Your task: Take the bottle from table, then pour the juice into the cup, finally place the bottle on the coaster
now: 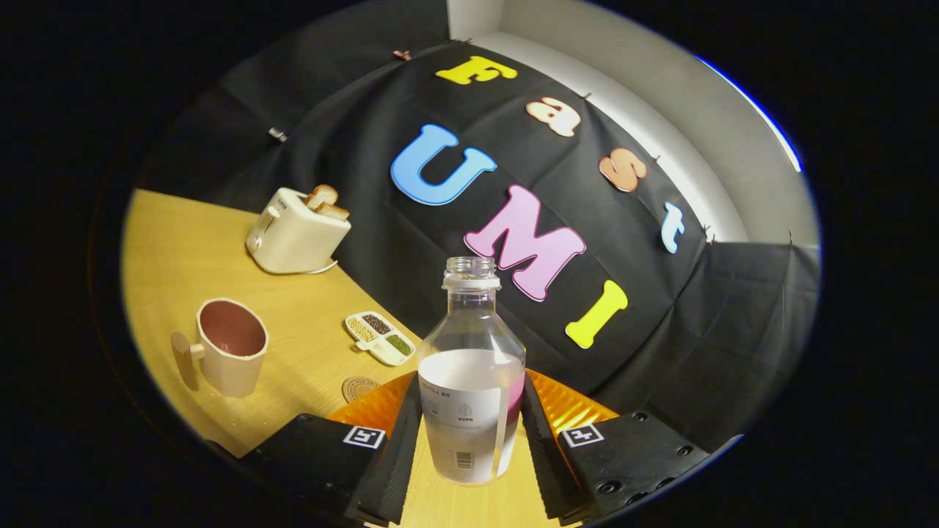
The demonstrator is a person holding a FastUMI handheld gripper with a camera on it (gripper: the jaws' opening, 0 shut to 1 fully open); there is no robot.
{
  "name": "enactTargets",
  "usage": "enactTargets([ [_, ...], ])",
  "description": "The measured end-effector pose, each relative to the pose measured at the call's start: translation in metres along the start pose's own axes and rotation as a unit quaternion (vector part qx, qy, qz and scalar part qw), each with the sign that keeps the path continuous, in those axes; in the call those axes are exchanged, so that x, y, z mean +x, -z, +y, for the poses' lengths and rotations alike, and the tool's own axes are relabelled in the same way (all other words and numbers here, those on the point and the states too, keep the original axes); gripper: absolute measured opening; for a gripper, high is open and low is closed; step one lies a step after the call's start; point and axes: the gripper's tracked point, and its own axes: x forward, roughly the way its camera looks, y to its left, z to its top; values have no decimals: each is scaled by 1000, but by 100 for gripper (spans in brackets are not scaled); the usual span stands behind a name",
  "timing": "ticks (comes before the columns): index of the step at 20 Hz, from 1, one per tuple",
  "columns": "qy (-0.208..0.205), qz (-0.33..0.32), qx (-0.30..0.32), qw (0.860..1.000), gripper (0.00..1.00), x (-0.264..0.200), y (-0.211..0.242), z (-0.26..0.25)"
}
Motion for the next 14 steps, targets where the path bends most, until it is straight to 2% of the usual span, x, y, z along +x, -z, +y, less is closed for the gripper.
enactTargets([
  [5,-52,9,-101,993,72,-10,-6,47],
  [8,-67,15,-153,986,71,-12,-6,65],
  [14,-92,0,-263,960,72,-18,-9,97],
])
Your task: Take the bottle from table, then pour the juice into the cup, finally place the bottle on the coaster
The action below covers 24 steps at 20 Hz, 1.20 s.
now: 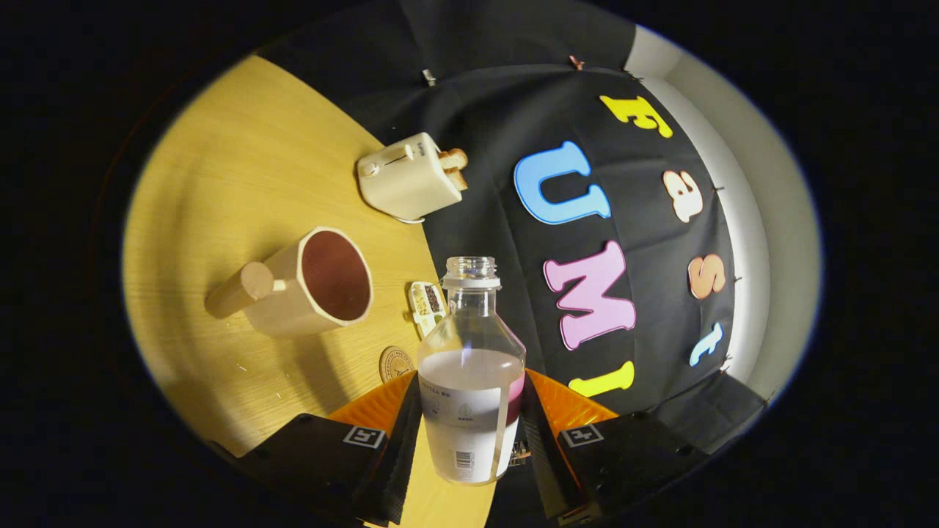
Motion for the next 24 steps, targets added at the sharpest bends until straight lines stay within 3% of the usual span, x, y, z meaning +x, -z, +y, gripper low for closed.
enactTargets([
  [15,-53,20,-174,983,72,8,13,35],
  [24,-54,16,-215,975,71,16,14,29],
])
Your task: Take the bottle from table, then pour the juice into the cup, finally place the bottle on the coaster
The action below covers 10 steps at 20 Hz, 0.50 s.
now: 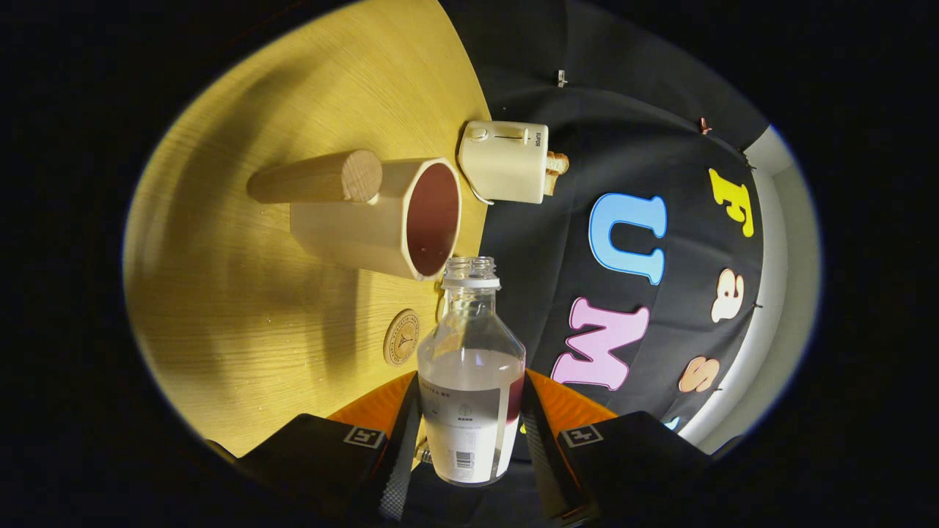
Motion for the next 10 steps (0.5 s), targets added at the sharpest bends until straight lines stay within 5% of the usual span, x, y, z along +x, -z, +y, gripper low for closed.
enactTargets([
  [10,3,-9,-41,999,71,7,0,-5],
])
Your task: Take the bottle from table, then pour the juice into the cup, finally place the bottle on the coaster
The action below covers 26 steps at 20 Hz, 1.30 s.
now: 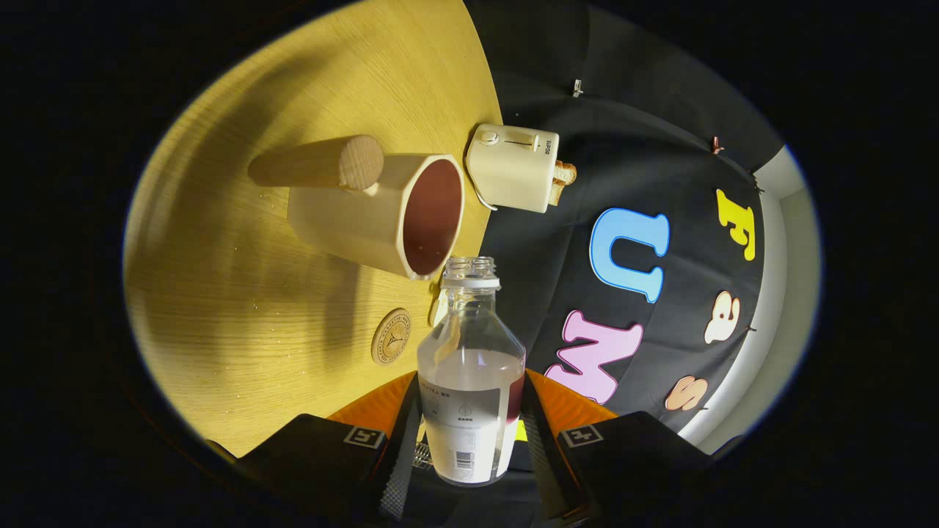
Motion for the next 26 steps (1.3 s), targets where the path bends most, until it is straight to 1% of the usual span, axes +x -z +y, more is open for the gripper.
enactTargets([
  [12,8,-22,-47,999,71,4,-1,-6],
  [22,18,-34,-73,997,71,7,-2,-14],
  [26,16,-37,-85,996,71,6,-2,-11],
])
